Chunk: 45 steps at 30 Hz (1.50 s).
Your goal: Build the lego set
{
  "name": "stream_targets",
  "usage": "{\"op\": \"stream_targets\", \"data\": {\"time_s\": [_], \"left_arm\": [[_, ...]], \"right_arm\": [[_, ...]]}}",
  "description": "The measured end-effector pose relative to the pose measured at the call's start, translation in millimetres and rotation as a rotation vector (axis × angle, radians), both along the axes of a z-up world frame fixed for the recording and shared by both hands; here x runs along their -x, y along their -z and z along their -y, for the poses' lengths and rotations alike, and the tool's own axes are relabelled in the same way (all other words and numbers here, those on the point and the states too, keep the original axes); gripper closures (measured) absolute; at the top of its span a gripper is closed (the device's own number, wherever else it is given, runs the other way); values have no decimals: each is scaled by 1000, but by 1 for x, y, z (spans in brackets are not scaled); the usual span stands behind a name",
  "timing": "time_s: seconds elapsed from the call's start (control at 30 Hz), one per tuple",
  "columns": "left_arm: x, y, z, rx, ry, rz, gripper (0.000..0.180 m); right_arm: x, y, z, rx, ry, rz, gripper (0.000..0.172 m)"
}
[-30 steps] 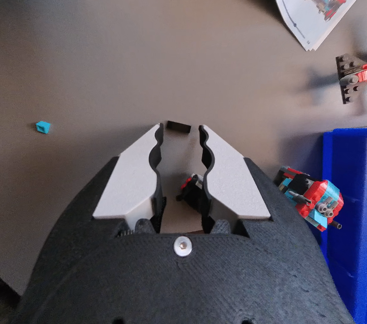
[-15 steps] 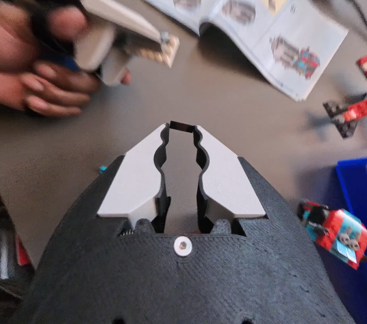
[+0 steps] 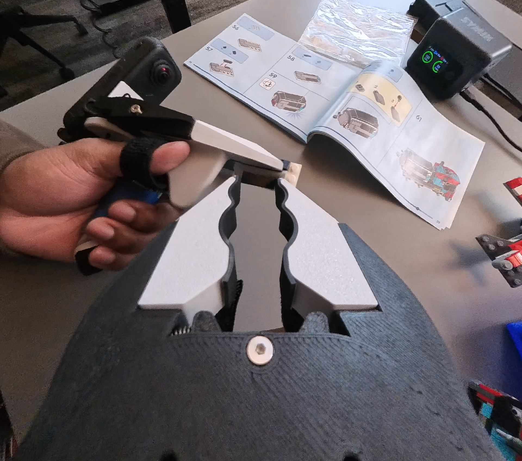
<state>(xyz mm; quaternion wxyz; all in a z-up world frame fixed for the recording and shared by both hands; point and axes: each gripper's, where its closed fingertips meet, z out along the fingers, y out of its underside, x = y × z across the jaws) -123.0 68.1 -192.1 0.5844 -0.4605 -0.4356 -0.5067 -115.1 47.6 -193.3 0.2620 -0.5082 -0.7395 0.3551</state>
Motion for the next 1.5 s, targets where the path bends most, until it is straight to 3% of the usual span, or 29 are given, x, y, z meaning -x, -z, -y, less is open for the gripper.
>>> {"op": "stream_targets", "data": {"time_s": [0.93, 1.3, 1.5], "left_arm": [[8, 4, 5, -16, -39, 87, 169], [9, 1, 6, -49, -36, 118, 169], [12, -1, 7, -74, -46, 134, 169]], "right_arm": [[11, 3, -4, -152, 32, -29, 145], [12, -1, -5, -99, 37, -55, 141], [11, -5, -10, 19, 70, -72, 125]]}}
